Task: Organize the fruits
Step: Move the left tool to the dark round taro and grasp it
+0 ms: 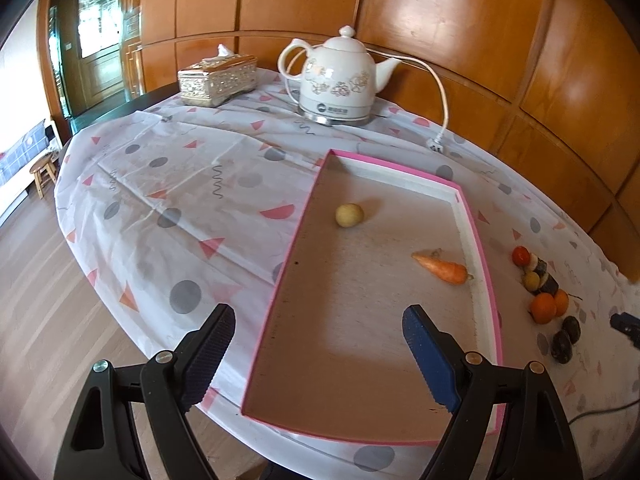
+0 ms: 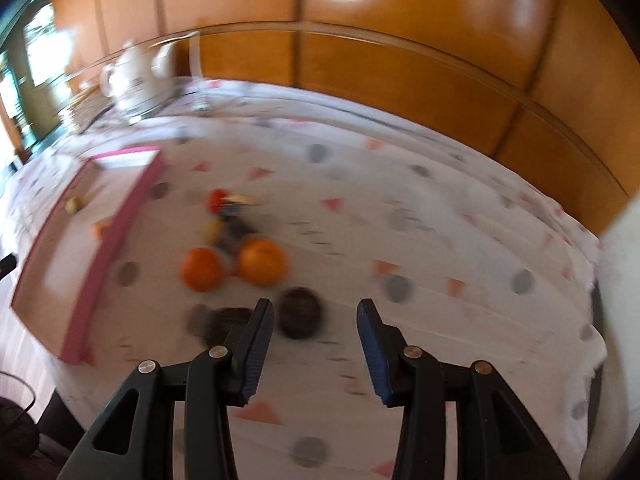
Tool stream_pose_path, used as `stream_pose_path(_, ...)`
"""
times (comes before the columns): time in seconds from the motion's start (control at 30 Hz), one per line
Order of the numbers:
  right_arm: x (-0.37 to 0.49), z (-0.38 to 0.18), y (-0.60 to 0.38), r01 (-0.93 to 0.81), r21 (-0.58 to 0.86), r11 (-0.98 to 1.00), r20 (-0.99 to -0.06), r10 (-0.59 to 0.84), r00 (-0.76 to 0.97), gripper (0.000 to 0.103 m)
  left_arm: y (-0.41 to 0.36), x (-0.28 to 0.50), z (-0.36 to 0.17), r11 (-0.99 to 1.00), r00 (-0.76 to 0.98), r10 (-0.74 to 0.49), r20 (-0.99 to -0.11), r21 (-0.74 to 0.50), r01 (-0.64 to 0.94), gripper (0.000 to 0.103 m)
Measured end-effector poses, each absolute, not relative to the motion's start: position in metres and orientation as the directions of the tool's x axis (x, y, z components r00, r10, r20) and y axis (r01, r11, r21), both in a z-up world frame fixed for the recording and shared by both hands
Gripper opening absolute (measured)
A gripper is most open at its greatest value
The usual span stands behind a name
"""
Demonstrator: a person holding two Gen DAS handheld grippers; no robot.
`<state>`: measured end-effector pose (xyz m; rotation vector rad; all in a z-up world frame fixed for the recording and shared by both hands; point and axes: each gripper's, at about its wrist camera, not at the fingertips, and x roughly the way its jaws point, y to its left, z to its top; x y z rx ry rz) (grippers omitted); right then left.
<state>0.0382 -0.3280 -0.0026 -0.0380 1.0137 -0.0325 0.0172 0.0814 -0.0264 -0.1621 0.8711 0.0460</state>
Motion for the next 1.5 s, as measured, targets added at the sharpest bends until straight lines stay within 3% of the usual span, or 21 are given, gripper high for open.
stream_pose_path(0.4,0.018,-0.006,-0.437,0.309,-0.111,0.944,-0.837,-0.257,0.483,0.044,0.050,0.019,-0.025,0.996,0.636,-0.054,-0.770,-0.086,-0.019,0.086)
stream_pose_path(0.57,0.007,-0.017,-0.479,0.475,-0.088,0.876,-0.845,-0.318,0.430,0.044,0.028,0.021,-0.019,0.996,0.637,-0.092,-0.766,-0.071,0.059,0.086)
stream_pose_path(0.7,0.001,-0.019,-0.502,0.554,0.004,0.833,-0.857,-0.283,0.432,0.044,0.000,0.025,-0.015,0.980,0.613,-0.184,-0.769,-0.095,0.176,0.086)
stream_pose_path(0.83,-0.002,-0.019,-0.509,0.577,0.034,0.816,-0.858,-0.272,0.436,0.045,-0.045,0.030,-0.017,0.939,0.535,-0.294,-0.792,-0.133,0.318,0.086)
stream_pose_path(1.13,-0.001,-0.019,-0.507,0.560,0.066,0.826,-0.865,-0.233,0.445,0.045,-0.146,0.034,-0.029,0.832,0.397,-0.401,-0.825,-0.147,0.535,0.086)
stream_pose_path(1.5,0.000,-0.017,-0.509,0.560,0.071,0.826,-0.865,-0.228,0.447,0.045,-0.209,0.044,-0.061,0.795,0.314,-0.386,-0.868,-0.139,0.591,0.073)
